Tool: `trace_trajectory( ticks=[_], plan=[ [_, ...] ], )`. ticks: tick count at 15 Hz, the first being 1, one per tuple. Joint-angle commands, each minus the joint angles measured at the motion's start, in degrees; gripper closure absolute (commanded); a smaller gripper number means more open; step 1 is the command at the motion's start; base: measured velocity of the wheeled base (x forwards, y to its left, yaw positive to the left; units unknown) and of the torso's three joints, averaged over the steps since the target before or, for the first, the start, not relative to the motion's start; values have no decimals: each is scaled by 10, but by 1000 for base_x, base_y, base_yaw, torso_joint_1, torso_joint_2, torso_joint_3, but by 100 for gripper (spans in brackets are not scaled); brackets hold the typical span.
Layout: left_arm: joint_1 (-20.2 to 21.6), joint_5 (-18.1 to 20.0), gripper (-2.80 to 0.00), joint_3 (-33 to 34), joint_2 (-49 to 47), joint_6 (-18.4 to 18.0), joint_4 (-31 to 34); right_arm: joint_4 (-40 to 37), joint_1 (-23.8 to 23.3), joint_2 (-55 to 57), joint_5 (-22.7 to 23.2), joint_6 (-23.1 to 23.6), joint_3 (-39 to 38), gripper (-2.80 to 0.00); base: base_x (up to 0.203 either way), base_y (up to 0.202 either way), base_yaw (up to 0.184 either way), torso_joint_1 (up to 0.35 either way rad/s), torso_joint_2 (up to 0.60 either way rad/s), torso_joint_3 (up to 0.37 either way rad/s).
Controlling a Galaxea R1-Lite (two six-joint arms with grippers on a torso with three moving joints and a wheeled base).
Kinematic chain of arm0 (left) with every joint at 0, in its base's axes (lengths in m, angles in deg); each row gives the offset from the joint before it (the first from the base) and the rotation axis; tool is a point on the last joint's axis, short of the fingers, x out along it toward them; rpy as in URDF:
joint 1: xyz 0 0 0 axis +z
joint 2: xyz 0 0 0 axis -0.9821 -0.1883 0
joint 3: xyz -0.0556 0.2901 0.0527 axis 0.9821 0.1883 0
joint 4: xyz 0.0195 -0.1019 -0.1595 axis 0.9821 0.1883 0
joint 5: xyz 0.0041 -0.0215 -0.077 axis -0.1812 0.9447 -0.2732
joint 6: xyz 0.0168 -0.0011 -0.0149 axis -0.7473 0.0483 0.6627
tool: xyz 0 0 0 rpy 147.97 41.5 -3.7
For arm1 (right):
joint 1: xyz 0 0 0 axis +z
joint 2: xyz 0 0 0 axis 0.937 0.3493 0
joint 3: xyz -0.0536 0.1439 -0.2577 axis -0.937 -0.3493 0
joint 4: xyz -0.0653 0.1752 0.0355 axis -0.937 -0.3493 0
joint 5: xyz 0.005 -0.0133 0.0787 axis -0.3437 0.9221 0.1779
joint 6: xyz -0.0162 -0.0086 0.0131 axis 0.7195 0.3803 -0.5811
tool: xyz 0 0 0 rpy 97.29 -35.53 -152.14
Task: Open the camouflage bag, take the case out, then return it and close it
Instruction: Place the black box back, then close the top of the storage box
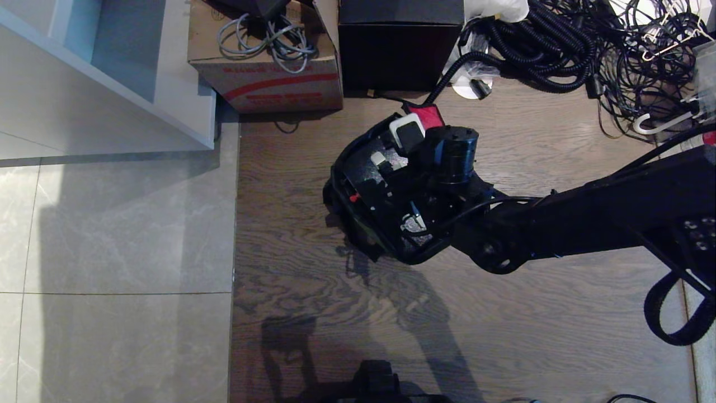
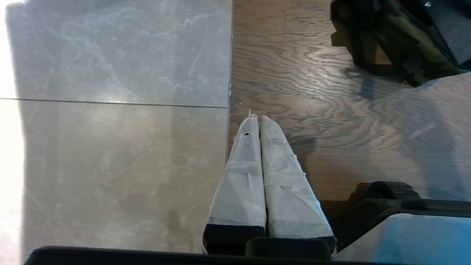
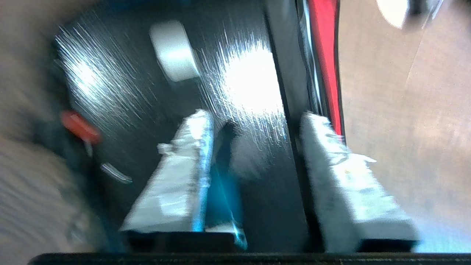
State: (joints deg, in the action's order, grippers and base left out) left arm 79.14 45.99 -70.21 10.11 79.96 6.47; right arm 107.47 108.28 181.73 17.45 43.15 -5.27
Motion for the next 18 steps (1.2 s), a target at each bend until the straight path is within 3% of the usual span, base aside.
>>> trace_trajectory(
  ticks=[1,7,9,10,14,16,18],
  plan=[
    [0,-1,0,0,0,0,0,-3,2,-4,-2,4,-21,-280,0,0,0,0,0,0],
    [0,-1,0,0,0,0,0,-36,0,-122,7,-5,-183,-280,0,0,0,0,0,0],
    [0,-1,0,0,0,0,0,-84,-32,-154,8,-59,-228,-280,0,0,0,0,0,0],
    [0,-1,0,0,0,0,0,-123,-49,-167,12,-90,-240,0,0,0,0,0,0,0],
    [0,-1,0,0,0,0,0,-249,-144,-224,140,-186,-271,0,0,0,0,0,0,0],
    [0,-1,0,0,0,0,0,-294,-189,-240,184,-205,-287,0,0,0,0,0,0,0],
    [0,-1,0,0,0,0,0,-297,-223,-254,276,-224,-315,0,0,0,0,0,0,0]
  ],
)
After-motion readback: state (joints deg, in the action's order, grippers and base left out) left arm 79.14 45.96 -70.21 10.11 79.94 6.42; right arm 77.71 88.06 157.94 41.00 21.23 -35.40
